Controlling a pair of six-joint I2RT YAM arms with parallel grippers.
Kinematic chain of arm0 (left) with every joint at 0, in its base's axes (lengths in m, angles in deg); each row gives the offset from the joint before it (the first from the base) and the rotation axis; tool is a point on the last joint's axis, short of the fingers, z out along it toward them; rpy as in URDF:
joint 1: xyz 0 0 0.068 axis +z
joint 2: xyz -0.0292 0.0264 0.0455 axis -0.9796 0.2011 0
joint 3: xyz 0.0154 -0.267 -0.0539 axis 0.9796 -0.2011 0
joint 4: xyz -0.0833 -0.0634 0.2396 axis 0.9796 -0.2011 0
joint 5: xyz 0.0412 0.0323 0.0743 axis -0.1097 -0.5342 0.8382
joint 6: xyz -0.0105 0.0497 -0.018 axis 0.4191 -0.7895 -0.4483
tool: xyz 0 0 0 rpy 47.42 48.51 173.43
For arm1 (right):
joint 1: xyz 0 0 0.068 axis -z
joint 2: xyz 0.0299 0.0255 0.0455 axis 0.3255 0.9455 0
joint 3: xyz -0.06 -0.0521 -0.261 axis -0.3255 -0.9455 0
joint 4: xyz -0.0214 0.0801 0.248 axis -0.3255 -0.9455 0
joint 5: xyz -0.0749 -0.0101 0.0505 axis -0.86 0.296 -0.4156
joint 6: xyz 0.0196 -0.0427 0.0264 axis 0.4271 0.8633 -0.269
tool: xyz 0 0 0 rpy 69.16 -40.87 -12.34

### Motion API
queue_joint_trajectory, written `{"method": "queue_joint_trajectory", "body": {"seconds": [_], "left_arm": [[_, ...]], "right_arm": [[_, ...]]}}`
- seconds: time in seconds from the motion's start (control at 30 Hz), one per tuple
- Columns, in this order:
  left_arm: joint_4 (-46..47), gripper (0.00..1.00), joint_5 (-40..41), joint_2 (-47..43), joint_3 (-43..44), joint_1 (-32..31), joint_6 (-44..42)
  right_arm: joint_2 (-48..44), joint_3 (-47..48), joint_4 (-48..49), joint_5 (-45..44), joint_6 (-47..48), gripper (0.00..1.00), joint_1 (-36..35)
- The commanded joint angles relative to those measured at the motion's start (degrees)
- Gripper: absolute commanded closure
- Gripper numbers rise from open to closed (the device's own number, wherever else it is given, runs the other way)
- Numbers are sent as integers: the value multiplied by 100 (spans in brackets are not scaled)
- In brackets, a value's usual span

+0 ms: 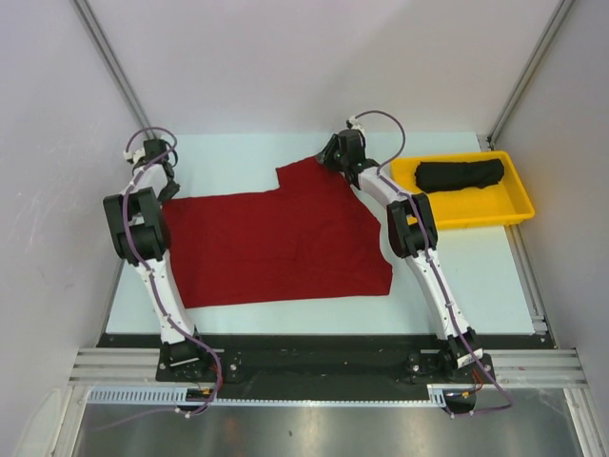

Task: Roll the t-shirts
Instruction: Fold the T-shirt at the center of the board.

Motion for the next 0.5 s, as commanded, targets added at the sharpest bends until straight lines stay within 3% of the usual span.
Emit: {"method": "queue_joint_trajectory", "body": {"seconds": [0.0,0.27,0.37,0.47], "left_arm": [[-117,68,-265,80,346,108,101],[-135,87,-485,186,478,178,40],[-82,99,-556,151,461,187,-4],[-21,100,-565,63,408,196,-65]], "right_arm": [[153,94,-82,146,-125,71,-52],[31,76,6,128,-20,87,-17],[-83,67,50,111,50,91,18],[-233,-3,155,76,182,95,62]]}}
